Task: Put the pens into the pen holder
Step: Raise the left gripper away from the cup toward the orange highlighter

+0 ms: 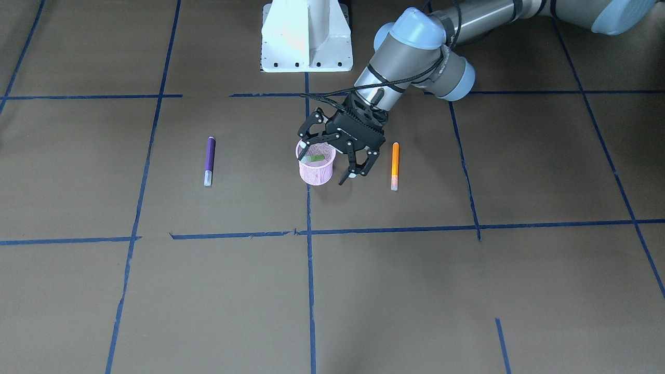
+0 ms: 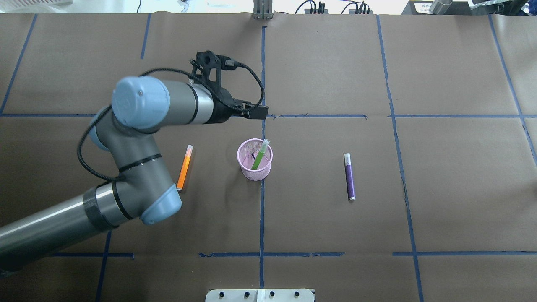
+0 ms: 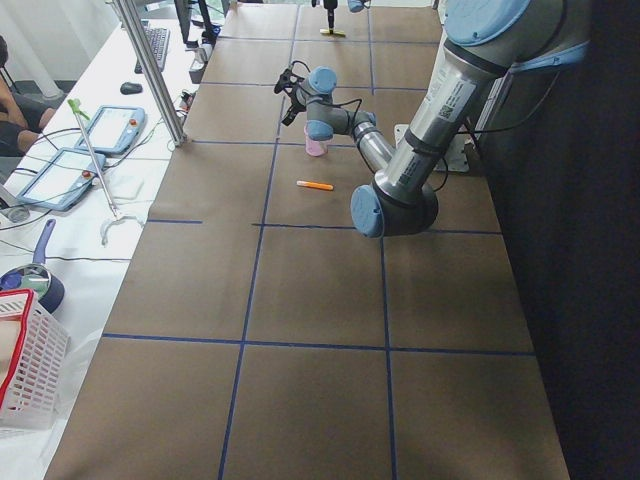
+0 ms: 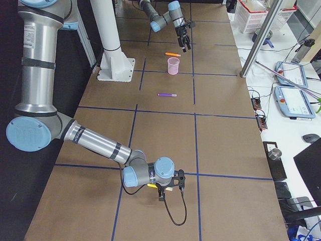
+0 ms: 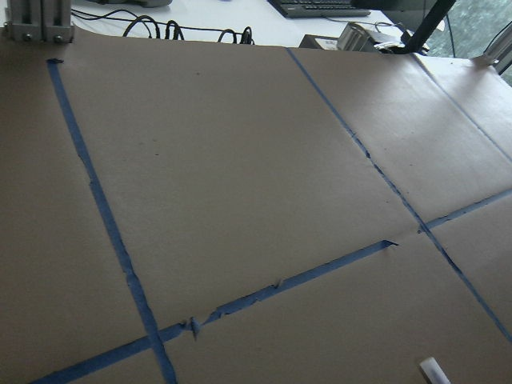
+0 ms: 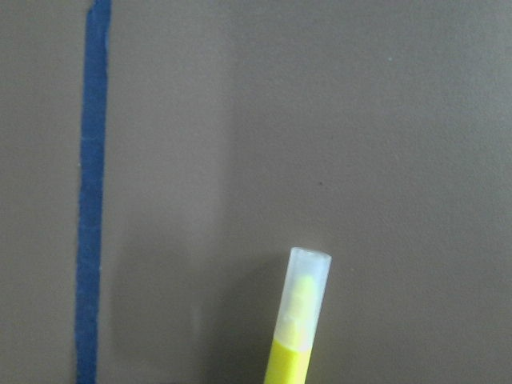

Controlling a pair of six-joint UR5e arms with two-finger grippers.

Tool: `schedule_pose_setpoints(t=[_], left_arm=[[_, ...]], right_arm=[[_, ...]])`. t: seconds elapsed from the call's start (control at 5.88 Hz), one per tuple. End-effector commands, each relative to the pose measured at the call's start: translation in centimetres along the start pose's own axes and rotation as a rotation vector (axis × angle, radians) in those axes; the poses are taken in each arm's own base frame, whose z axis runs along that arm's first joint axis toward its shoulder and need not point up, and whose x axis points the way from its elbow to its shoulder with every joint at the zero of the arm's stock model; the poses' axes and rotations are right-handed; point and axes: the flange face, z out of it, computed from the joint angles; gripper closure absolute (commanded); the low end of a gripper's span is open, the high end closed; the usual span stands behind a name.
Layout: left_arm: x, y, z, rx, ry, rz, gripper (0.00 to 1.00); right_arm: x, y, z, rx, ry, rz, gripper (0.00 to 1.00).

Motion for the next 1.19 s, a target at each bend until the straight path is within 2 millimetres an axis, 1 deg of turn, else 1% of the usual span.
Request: schedule_pose_setpoints(t=[0.0, 0.17, 0.34, 0.51, 0.68, 0.85, 1.02], left_arm=[[-3.4, -3.6, -3.2, -0.129, -0.036, -0.070, 0.00], [-6.2, -6.0, -5.6, -0.212, -0.033, -0.127, 0.00], [-8.2, -6.9, -6.8, -0.269, -0.036, -0.175, 0.00], [-9.0, -6.5, -6.4, -0.305, -0.072, -0.205, 0.00], [-9.2, -6.4, -6.3, -0.315, -0.078, -0.212, 0.00], [-9.4, -6.3, -6.2, -0.318, -0.082, -0.216, 0.00], [-9.4, -6.3, -6.2, -0.318, -0.082, -0.216, 0.00]], right_arm=[[0.0, 0.0, 0.0, 0.000, 0.000, 0.001, 0.07], [0.0, 0.0, 0.0, 0.000, 0.000, 0.001, 0.35], [0.0, 0.0, 0.0, -0.001, 0.000, 0.005, 0.54], [-0.1, 0.0, 0.0, 0.000, -0.002, 0.010, 0.75], [-0.4, -0.1, -0.2, 0.002, -0.015, 0.008, 0.87], [-0.4, -0.2, -0.3, 0.003, -0.015, 0.006, 0.91], [-0.5, -0.2, -0.3, 0.004, -0.016, 0.005, 1.00]])
